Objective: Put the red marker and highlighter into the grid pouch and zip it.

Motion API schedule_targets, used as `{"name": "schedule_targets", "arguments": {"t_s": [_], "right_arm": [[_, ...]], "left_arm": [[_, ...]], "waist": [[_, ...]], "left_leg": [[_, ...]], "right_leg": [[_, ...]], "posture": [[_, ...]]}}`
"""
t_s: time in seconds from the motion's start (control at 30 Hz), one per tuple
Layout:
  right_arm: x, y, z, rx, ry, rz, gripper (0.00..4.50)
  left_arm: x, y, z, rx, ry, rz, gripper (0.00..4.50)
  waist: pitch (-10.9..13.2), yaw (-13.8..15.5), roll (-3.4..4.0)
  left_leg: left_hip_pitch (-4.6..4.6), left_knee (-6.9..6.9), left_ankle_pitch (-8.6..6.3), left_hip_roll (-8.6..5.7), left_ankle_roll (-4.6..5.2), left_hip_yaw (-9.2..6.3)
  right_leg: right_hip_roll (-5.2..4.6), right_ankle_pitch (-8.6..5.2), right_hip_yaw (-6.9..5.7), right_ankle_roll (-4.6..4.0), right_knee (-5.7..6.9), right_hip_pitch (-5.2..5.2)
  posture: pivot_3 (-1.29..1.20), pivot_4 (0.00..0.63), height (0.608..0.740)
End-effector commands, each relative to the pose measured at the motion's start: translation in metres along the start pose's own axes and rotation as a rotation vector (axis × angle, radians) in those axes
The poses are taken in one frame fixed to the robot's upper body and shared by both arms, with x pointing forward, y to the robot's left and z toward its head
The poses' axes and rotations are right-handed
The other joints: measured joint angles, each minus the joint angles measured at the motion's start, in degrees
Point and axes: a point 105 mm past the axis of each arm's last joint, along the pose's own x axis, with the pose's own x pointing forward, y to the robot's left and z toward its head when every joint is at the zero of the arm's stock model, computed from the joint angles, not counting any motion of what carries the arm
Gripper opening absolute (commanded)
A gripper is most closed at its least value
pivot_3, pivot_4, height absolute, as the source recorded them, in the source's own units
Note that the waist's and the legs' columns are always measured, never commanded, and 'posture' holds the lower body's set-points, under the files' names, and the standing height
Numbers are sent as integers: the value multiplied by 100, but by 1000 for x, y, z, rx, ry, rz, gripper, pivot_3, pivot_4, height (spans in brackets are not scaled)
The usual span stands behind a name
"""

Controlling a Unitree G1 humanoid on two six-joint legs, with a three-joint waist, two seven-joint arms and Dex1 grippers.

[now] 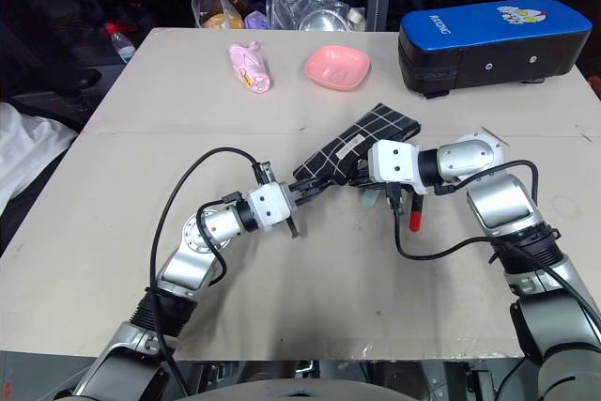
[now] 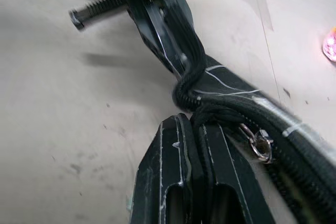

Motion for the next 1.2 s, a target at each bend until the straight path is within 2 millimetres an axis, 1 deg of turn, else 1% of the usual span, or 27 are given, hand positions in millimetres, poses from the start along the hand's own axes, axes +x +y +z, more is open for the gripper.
{"name": "schedule_targets", "arguments": {"t_s": [0.03,0.13,0.3,0.4,0.7,0.9,1.2], "right_arm": [[10,7,20,-47,-61,40,26],[14,9,20,-32,-61,41,26],[7,5,-1,-20,38,11,26],[4,4,-4,-13,50,1,26],[13,6,4,-23,35,16,26],[21,8,4,-37,57,36,26],[37,4,18,-60,25,37,26]], "left_arm": [[5,7,11,30,-48,27,0],[6,8,12,37,-52,37,0],[2,17,14,48,-56,92,0],[-1,21,14,49,-55,115,0],[4,23,17,65,-69,121,0],[8,21,20,69,-83,117,0],[11,17,21,59,-90,101,0]], "waist": [[0,1,0],[0,1,0],[0,18,0],[0,16,0],[0,13,0],[0,13,0],[0,6,0]], "left_leg": [[0,0,0,0,0,0],[0,0,0,0,0,-1],[-2,3,0,0,0,-2],[-2,6,0,-1,0,-1],[-2,7,0,-1,0,-3],[-3,8,0,-1,0,-3],[-3,13,0,-1,0,-5]], "right_leg": [[0,0,0,0,0,0],[0,0,-1,0,1,0],[0,0,-1,0,2,0],[0,0,-1,0,2,0],[1,0,-3,0,5,0],[1,0,-3,0,5,0],[1,0,-4,0,11,0]], "posture": [[0,150,740],[0,150,740],[0,150,740],[0,150,740],[0,150,740],[0,150,740],[0,150,740]]}}
